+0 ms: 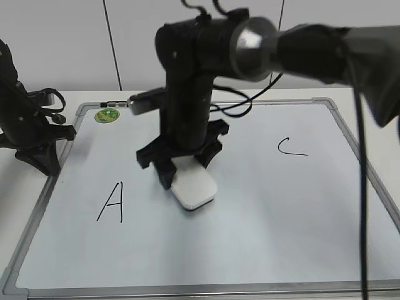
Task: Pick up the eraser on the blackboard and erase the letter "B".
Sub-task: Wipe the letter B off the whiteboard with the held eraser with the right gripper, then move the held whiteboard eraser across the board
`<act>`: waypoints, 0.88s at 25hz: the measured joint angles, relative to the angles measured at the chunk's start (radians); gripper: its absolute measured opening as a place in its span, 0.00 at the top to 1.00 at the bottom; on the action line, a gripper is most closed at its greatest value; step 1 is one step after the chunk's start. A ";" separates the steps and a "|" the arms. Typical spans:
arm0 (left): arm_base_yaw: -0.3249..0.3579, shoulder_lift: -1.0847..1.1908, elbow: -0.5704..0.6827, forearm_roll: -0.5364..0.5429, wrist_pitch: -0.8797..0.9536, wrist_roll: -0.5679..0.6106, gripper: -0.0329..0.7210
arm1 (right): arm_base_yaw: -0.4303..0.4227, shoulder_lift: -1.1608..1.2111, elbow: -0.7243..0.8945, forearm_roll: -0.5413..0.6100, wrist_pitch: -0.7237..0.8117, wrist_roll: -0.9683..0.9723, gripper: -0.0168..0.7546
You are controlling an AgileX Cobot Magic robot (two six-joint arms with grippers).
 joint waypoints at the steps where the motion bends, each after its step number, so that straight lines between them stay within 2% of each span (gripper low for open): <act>1: 0.000 0.000 0.000 0.000 0.000 0.000 0.90 | -0.011 -0.027 0.000 -0.023 0.000 0.008 0.30; 4: 0.000 0.002 0.000 0.000 0.000 0.000 0.90 | -0.069 -0.096 0.000 -0.072 0.002 0.017 0.30; 9: 0.000 0.002 0.000 -0.001 0.000 0.000 0.90 | -0.182 -0.179 0.048 -0.085 0.002 0.020 0.30; 18: 0.000 0.002 0.000 -0.002 0.002 0.000 0.90 | -0.418 -0.402 0.415 -0.101 -0.009 0.020 0.30; 22: 0.000 0.002 0.000 -0.002 0.004 0.000 0.90 | -0.500 -0.432 0.513 -0.072 -0.024 -0.026 0.30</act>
